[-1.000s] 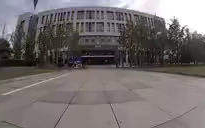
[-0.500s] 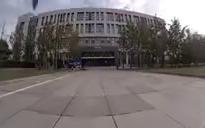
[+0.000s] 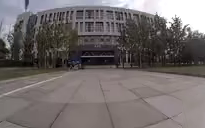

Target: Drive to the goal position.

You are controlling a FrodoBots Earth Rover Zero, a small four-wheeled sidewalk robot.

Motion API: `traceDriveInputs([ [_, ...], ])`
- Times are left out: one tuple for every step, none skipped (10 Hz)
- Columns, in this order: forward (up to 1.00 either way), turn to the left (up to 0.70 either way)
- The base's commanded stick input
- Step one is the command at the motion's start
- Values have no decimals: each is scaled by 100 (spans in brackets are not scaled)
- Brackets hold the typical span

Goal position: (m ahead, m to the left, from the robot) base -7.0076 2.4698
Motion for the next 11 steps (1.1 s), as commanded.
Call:
traceDriveInputs([
  [70,0],
  [70,0],
  [70,0],
  [70,0],
  [70,0],
  [70,0],
  [70,0],
  [70,0],
  [70,0],
  [70,0],
  [70,0],
])
